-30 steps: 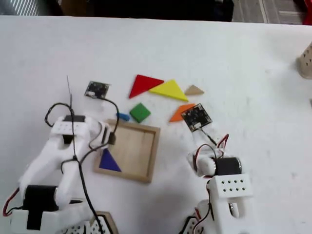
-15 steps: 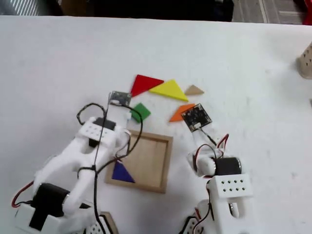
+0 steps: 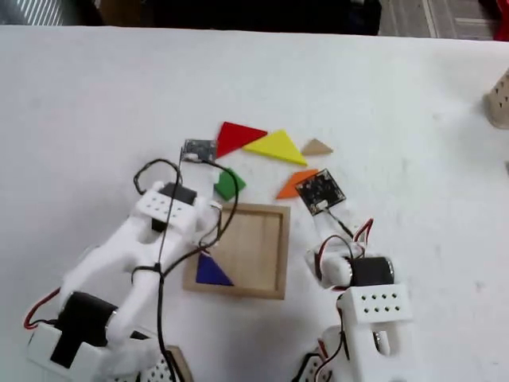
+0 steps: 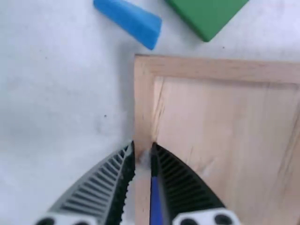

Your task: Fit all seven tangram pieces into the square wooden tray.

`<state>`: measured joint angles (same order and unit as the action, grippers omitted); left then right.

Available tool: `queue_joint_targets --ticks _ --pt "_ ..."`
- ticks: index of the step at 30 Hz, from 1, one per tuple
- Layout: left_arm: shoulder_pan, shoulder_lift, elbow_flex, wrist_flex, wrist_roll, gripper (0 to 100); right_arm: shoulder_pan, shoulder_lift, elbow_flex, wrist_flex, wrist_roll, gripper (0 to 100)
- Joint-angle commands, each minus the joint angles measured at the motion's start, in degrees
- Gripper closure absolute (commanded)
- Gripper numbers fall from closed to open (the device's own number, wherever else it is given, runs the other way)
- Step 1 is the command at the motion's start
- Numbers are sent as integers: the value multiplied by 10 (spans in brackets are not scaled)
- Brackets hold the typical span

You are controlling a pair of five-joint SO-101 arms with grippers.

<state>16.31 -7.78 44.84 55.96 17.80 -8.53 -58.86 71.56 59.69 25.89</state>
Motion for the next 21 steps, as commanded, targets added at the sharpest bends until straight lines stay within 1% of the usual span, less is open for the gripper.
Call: queue_joint_targets --ticks 1,6,8,12,16,17,19,21 --pt "-2 -6 -25 2 4 921 4 -6 -4 -11 5 978" --pt "13 -9 -29 53 7 699 4 -5 -4 -11 5 978" --pt "17 -10 -29 70 7 643 4 -5 -4 -11 5 978" --pt "13 -29 -26 74 4 635 4 -5 -4 -11 5 979" --pt "13 -96 -17 95 0 635 5 -5 -4 -7 5 980" --pt "12 -119 -12 99 -12 635 5 -5 -4 -2 5 978" --pt "-8 -167 10 102 -34 635 10 -4 -7 9 5 979" --pt "-48 -213 35 88 -48 635 43 -4 -11 9 5 978"
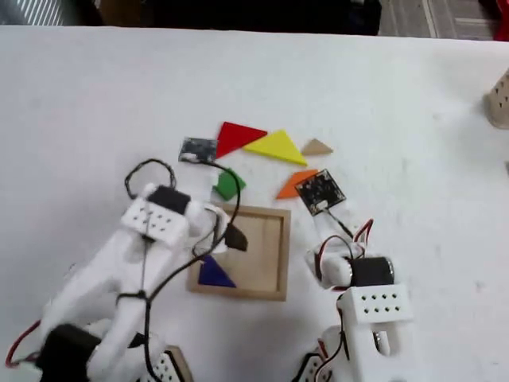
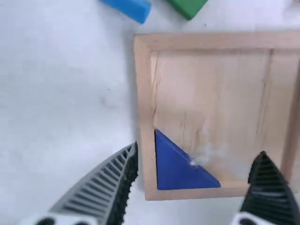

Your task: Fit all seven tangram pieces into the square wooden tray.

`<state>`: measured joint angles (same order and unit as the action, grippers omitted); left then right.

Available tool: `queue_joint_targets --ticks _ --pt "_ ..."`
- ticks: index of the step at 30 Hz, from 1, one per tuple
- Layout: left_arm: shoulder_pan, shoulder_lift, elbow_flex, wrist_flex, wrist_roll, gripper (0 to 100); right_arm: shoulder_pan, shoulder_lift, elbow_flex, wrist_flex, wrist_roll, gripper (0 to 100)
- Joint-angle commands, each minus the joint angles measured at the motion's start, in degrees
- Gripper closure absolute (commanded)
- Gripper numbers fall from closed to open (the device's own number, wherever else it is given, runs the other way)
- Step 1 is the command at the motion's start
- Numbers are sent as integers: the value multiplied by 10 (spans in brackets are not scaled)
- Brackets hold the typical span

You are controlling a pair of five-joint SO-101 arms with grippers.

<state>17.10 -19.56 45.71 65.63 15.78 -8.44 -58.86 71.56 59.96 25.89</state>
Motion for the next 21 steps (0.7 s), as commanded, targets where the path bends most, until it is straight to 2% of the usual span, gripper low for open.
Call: queue_joint_targets --ticks 1,8,12,16,21 --pt "-82 -116 41 -24 -30 635 58 -4 -19 9 5 978" --pt "-235 -153 159 -215 -32 635 114 105 -90 9 0 979" --pt "-283 -153 179 -235 -33 635 116 258 -205 24 -40 978" --pt "-300 -152 184 -235 -33 635 110 396 -343 72 -73 981" --pt "-318 -152 182 -253 -33 635 58 433 -413 79 -87 981"
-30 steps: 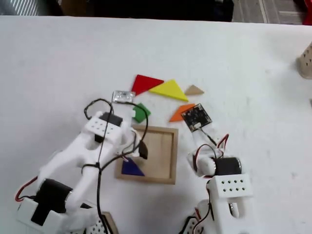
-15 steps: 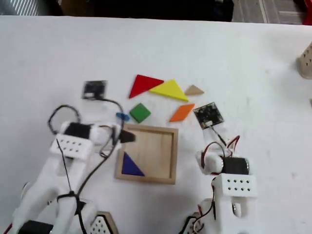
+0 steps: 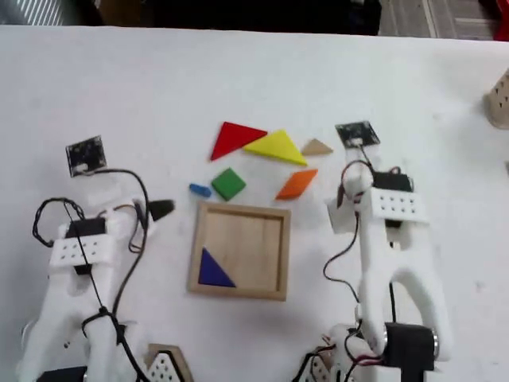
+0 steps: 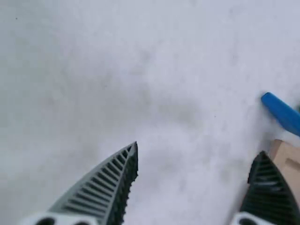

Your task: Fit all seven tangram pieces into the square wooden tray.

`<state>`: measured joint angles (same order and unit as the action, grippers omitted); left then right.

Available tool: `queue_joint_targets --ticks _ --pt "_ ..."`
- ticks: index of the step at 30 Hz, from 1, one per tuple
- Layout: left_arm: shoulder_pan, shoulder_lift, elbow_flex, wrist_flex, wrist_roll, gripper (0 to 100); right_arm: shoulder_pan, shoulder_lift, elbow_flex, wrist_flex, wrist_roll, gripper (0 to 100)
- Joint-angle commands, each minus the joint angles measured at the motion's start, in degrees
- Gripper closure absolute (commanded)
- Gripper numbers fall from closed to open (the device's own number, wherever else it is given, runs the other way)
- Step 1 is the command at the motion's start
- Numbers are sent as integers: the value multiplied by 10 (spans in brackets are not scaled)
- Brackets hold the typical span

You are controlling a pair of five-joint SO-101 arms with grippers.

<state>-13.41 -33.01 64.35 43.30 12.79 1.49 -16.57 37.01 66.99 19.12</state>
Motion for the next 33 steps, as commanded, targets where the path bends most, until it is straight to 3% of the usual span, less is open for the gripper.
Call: queue_joint_targets --ticks 1,8,12,16,26,33 --pt "-13 -15 -3 -42 -4 635 -54 13 -76 8 -35 981" --pt "-40 142 -84 -67 1 661 -119 64 -151 13 -140 948" --pt "-41 211 -154 -17 -2 817 -138 123 -189 7 -177 841" --pt "-41 218 -167 -4 -4 952 -145 185 -226 -21 -177 829" --pt "-42 218 -164 2 -6 859 -148 291 -291 -65 -176 825" --pt "-41 218 -164 2 -129 870 -149 349 -334 -65 -196 811"
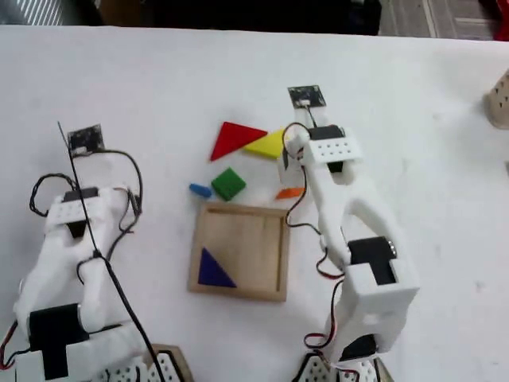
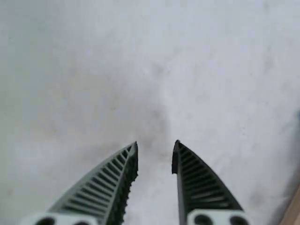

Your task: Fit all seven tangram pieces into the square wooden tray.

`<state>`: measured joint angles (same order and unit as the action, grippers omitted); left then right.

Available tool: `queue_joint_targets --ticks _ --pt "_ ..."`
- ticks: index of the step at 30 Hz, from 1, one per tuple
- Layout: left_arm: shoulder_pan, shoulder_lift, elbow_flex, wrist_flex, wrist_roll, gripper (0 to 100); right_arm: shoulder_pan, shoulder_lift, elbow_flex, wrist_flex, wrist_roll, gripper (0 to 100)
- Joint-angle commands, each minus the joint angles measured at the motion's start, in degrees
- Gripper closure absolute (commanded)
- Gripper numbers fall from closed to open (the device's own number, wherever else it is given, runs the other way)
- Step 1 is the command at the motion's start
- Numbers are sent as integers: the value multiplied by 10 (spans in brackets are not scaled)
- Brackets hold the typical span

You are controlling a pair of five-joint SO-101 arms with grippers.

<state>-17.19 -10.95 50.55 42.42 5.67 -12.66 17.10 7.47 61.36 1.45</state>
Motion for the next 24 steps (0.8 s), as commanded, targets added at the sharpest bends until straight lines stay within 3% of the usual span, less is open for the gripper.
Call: queue_joint_targets --ticks 1,5,8,18,24 --pt "-3 -2 -25 11 -62 876 -7 20 -45 -8 -25 790" --pt "-3 -2 -25 10 -66 901 -16 42 -60 -7 -40 702" --pt "-3 -2 -25 9 -66 902 -30 45 -62 -6 -42 701" --pt "-3 -2 -25 8 -66 902 -24 44 -72 -4 -264 741" --pt "-3 -2 -25 7 -66 902 -23 51 -69 -8 -298 741"
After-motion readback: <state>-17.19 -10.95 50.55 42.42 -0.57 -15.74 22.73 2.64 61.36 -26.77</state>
